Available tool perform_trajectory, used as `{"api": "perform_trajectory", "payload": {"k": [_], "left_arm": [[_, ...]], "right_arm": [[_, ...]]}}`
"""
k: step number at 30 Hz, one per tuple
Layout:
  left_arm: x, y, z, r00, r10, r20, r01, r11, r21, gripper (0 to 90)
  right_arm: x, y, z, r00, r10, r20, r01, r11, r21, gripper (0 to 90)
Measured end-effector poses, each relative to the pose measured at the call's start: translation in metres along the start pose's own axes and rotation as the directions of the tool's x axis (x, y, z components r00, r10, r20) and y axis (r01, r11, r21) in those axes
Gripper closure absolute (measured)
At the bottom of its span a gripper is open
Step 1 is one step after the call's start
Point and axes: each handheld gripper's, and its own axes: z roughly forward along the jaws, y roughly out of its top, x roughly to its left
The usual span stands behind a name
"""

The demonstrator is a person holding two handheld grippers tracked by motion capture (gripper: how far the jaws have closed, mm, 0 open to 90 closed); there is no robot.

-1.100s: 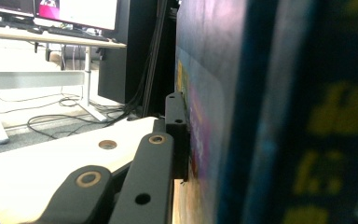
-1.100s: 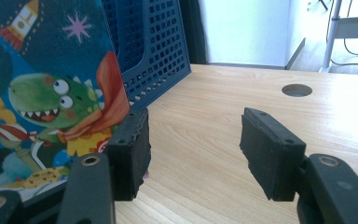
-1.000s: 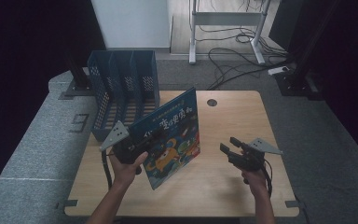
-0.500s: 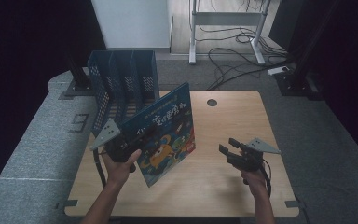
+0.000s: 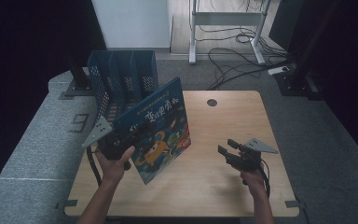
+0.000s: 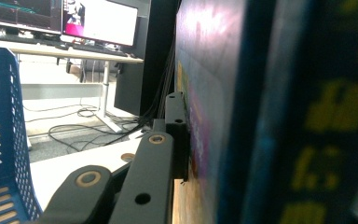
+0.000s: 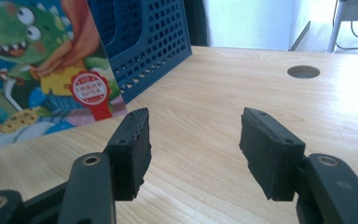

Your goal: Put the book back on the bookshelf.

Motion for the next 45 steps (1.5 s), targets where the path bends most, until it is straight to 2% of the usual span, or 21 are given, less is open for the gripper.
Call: {"api": "perform_trajectory", "payload": {"k": [4, 12, 15, 18, 21, 27, 33, 35, 37, 42, 45], "left_arm": [[0.000, 0.005, -0.003, 0.9999, 0.014, -0.008, -0.014, 0.9999, -0.004, 82.2], [0.006, 0.011, -0.011, 0.9998, 0.003, -0.021, -0.003, 0.9996, -0.028, 82.2], [0.008, 0.011, -0.013, 0.9995, 0.002, -0.030, -0.003, 0.9995, -0.032, 82.2], [0.010, 0.011, -0.014, 0.9994, -0.001, -0.035, 0.000, 0.9993, -0.037, 82.2], [0.012, 0.012, -0.015, 0.9992, -0.010, -0.039, 0.008, 0.9992, -0.040, 82.2], [0.015, 0.015, -0.017, 0.9982, -0.006, -0.059, 0.003, 0.9992, -0.039, 82.1], [0.017, 0.017, -0.021, 0.9977, -0.009, -0.067, 0.006, 0.9992, -0.039, 82.1], [0.019, 0.017, -0.022, 0.9974, -0.012, -0.071, 0.009, 0.9990, -0.043, 82.1], [0.020, 0.017, -0.023, 0.9971, -0.013, -0.076, 0.010, 0.9990, -0.043, 82.1], [0.022, 0.019, -0.024, 0.9964, -0.014, -0.083, 0.011, 0.9989, -0.046, 82.1], [0.022, 0.020, -0.025, 0.9961, -0.012, -0.087, 0.009, 0.9990, -0.044, 82.1]], "right_arm": [[0.000, -0.006, 0.009, 1.0000, -0.004, 0.000, 0.004, 0.999, 0.032, 41.6], [0.000, -0.020, 0.025, 0.9995, -0.022, 0.024, 0.020, 0.996, 0.091, 41.6], [0.001, -0.027, 0.034, 0.9984, -0.041, 0.038, 0.035, 0.990, 0.139, 41.6], [0.002, -0.034, 0.043, 0.9989, -0.039, 0.026, 0.034, 0.983, 0.181, 41.2], [0.003, -0.037, 0.047, 0.9988, -0.044, 0.023, 0.038, 0.978, 0.206, 40.9], [0.000, -0.046, 0.053, 0.9977, -0.048, 0.048, 0.035, 0.967, 0.251, 40.8], [-0.002, -0.052, 0.059, 0.9942, -0.068, 0.084, 0.038, 0.948, 0.317, 40.1], [-0.002, -0.054, 0.061, 0.9926, -0.079, 0.092, 0.043, 0.938, 0.343, 39.7], [-0.001, -0.054, 0.061, 0.9922, -0.086, 0.090, 0.051, 0.939, 0.340, 39.9], [0.001, -0.054, 0.062, 0.9910, -0.105, 0.083, 0.069, 0.930, 0.361, 39.7], [0.000, -0.054, 0.062, 0.9915, -0.103, 0.080, 0.067, 0.930, 0.360, 39.6]]}}
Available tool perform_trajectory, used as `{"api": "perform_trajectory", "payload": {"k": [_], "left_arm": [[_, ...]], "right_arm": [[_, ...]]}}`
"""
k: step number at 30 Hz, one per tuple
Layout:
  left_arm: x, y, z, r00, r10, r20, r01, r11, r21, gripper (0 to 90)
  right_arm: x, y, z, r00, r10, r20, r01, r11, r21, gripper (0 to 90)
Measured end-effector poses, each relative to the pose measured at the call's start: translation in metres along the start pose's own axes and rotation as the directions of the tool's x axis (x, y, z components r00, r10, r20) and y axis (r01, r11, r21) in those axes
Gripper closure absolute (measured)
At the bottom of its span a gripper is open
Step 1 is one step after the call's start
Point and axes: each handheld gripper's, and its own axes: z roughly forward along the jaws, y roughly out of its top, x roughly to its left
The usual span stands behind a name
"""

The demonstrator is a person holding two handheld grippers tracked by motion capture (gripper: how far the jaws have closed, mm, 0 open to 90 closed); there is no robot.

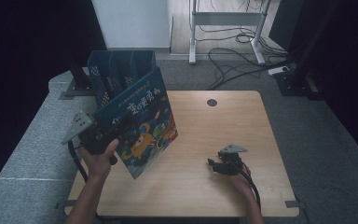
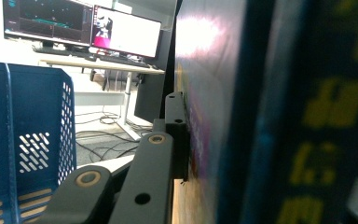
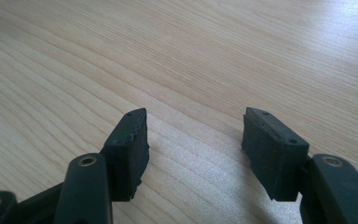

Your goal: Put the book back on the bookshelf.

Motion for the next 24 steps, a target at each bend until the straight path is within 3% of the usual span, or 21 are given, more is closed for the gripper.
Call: {"api": "perform_trajectory", "payload": {"k": [11, 24], "left_arm": [[0.0022, 0.0031, -0.0019, 0.9999, 0.003, -0.014, -0.003, 1.0000, 0.001, 82.1], [0.0066, 0.0036, -0.0021, 0.9993, -0.001, -0.038, 0.001, 1.0000, 0.005, 82.0]], "right_arm": [[-0.0054, -0.0008, -0.0015, 0.9989, 0.044, -0.016, -0.044, 0.999, -0.007, 38.3], [-0.0052, -0.0008, -0.0016, 0.9990, 0.043, -0.012, -0.043, 0.999, -0.006, 38.1]]}}
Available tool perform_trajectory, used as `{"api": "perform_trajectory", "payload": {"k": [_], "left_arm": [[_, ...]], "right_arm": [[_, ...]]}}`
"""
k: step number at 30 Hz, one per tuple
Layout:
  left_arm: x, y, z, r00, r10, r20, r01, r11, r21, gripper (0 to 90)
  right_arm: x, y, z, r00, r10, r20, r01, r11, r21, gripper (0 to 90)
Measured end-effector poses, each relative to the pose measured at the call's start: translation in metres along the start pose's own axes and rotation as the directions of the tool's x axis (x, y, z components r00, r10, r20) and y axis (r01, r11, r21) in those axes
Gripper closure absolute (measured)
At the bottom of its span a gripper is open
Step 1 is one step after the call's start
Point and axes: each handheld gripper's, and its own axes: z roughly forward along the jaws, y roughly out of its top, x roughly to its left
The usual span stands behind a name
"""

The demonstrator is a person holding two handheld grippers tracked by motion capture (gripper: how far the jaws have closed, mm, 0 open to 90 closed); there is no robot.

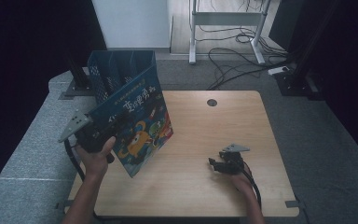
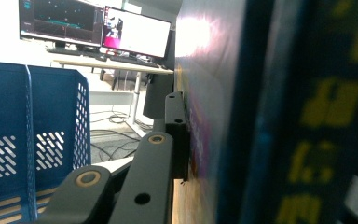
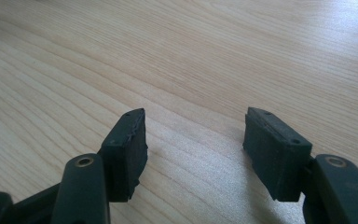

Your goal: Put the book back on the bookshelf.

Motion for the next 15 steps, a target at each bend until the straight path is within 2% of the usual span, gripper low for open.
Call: {"api": "perform_trajectory", "payload": {"k": [7, 15], "left_arm": [[0.0016, 0.0008, 0.0011, 1.0000, -0.002, -0.008, 0.002, 1.0000, 0.000, 82.0], [0.0064, -0.0008, 0.0021, 0.9990, 0.008, -0.044, -0.008, 1.0000, -0.004, 82.1]], "right_arm": [[0.0004, 0.0000, 0.0000, 1.0000, -0.007, 0.003, 0.007, 1.000, 0.002, 38.1], [0.0008, -0.0001, 0.0000, 0.9999, -0.007, 0.007, 0.007, 1.000, 0.002, 38.1]]}}
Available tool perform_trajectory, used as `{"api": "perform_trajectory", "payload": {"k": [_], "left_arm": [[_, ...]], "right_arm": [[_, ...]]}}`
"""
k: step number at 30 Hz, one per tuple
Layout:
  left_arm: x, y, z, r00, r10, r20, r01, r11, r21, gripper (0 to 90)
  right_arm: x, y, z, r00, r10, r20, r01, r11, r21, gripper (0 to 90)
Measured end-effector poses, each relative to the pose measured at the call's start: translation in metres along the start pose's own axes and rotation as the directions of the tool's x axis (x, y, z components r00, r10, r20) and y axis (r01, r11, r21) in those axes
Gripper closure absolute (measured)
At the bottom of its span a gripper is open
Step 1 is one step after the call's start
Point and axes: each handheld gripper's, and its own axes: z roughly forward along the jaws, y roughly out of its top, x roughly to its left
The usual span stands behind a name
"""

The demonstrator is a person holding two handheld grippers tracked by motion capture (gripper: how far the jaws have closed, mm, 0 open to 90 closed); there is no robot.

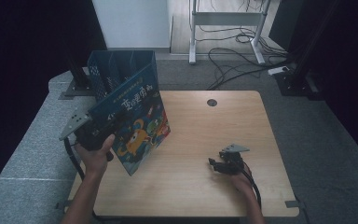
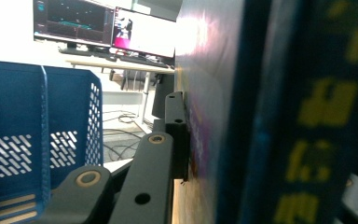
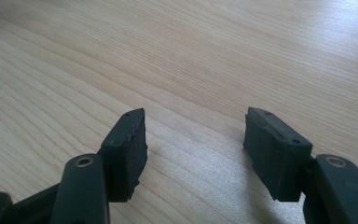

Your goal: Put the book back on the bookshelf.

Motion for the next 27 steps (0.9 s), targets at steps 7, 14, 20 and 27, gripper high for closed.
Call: {"api": "perform_trajectory", "payload": {"k": [7, 14, 20, 27], "left_arm": [[0.006, -0.001, 0.001, 0.9998, -0.003, -0.021, 0.003, 1.0000, 0.004, 82.1], [0.008, -0.002, 0.003, 0.9994, -0.003, -0.033, 0.004, 1.0000, 0.004, 82.1], [0.010, 0.001, 0.002, 0.9991, -0.011, -0.040, 0.011, 0.9999, -0.006, 82.1], [0.015, 0.004, -0.004, 0.9981, -0.004, -0.062, 0.003, 0.9999, -0.014, 82.0]], "right_arm": [[0.000, 0.000, 0.000, 1.0000, 0.002, -0.003, -0.002, 1.000, -0.001, 38.1], [0.000, 0.000, 0.000, 1.0000, 0.003, -0.003, -0.003, 1.000, -0.002, 38.1], [-0.001, 0.000, 0.000, 1.0000, 0.003, -0.004, -0.003, 1.000, -0.002, 38.1], [-0.001, 0.000, 0.000, 1.0000, 0.004, -0.004, -0.004, 1.000, -0.002, 38.1]]}}
